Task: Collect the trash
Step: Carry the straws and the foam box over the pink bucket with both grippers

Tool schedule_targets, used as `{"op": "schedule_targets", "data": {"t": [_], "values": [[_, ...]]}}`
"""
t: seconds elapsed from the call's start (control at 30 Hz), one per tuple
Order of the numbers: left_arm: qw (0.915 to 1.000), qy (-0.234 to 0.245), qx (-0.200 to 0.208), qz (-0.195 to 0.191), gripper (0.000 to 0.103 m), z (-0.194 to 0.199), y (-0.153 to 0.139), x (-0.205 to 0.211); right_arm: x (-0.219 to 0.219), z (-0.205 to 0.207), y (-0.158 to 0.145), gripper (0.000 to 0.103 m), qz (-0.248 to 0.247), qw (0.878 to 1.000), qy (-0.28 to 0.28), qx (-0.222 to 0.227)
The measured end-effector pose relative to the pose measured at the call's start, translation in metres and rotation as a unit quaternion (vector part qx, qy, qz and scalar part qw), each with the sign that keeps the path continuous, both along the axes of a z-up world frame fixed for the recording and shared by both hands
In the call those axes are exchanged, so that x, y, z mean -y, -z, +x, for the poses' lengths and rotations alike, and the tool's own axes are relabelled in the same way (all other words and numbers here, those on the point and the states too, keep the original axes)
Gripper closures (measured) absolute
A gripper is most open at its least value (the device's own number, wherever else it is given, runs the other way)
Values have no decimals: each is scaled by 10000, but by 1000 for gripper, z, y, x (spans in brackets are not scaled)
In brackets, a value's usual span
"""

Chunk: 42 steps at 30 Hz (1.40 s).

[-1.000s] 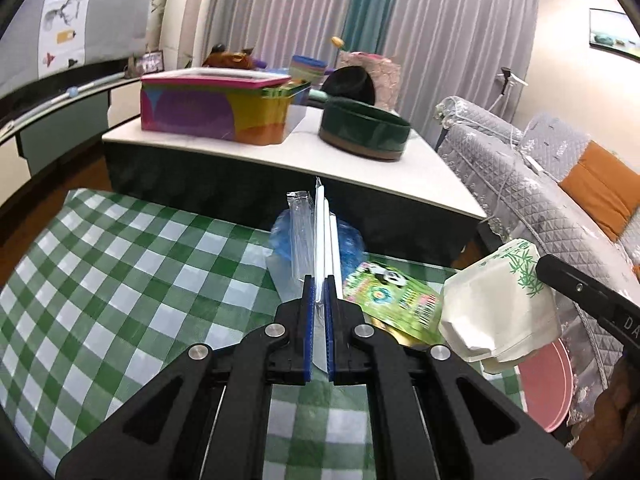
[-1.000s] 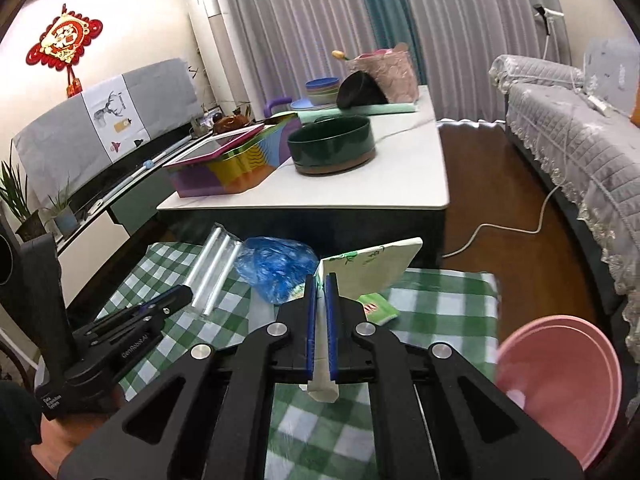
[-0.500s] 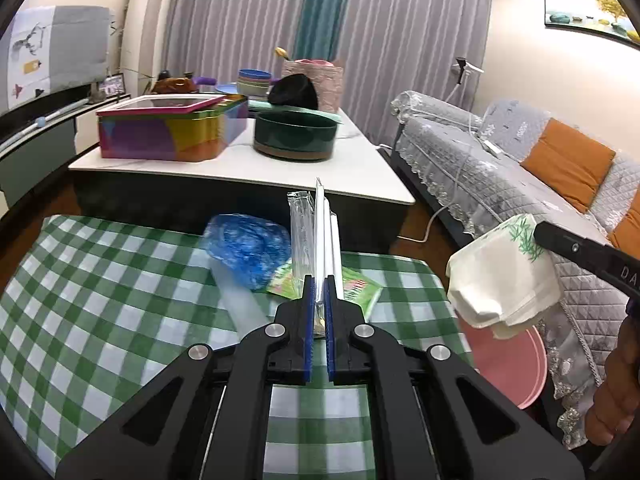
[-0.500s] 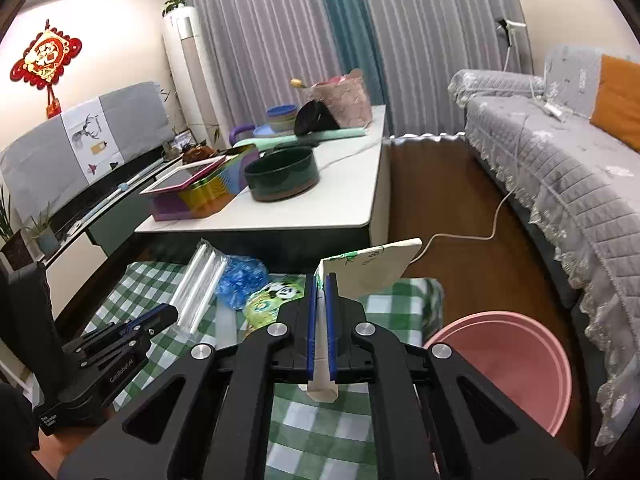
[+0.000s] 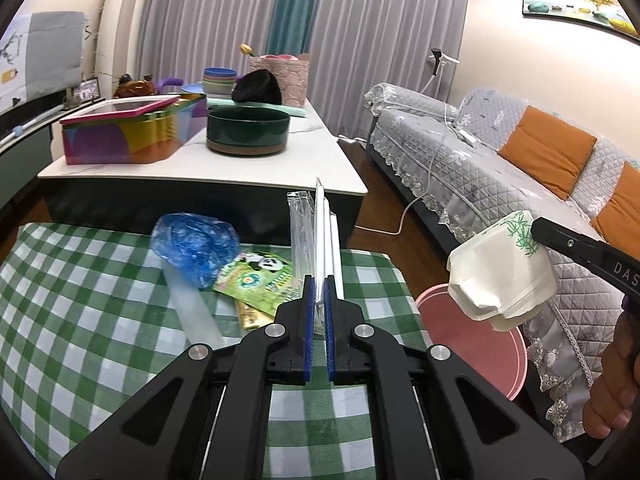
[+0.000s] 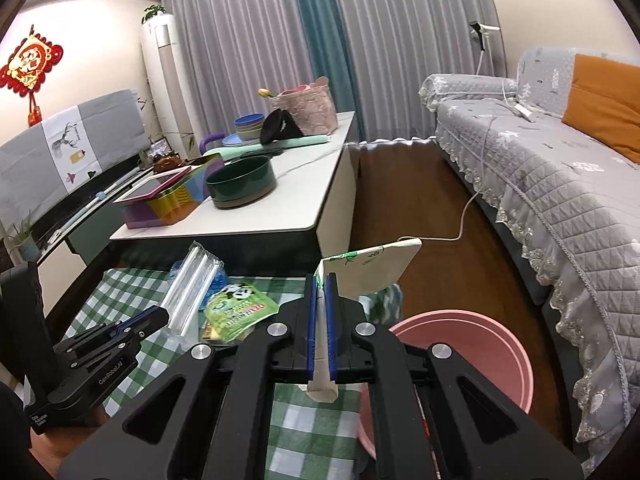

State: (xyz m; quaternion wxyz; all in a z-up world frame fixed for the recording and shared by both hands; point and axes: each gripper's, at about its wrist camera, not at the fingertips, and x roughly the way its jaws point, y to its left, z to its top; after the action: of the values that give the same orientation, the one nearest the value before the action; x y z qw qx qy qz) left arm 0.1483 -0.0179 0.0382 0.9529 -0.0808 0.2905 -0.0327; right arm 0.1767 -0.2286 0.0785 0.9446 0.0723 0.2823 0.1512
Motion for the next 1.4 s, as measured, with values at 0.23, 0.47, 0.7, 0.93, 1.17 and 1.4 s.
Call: {"op": "schedule_targets", "data": {"t": [0.23,0.47,0.7,0.93,1.17,1.4], "values": [[9998,172,-55,1,98,9,3,22,20,3,5,98,9,9998,197,-50],[9992,371,-114,4,98,16,9,45,41,4,10,98,4,9991,412,-103],[9983,554,-185,20,98,20,15,68,63,4,18,98,4,9978,638,-190],[9966,782,-237,80,99,20,21,93,86,5,22,98,61,9959,872,-234],[9934,1110,-277,43,98,20,29,114,101,9,33,98,68,9938,1047,-373],[9903,1318,-429,-123,98,24,42,132,106,12,39,98,4,9929,1113,-429]]}}
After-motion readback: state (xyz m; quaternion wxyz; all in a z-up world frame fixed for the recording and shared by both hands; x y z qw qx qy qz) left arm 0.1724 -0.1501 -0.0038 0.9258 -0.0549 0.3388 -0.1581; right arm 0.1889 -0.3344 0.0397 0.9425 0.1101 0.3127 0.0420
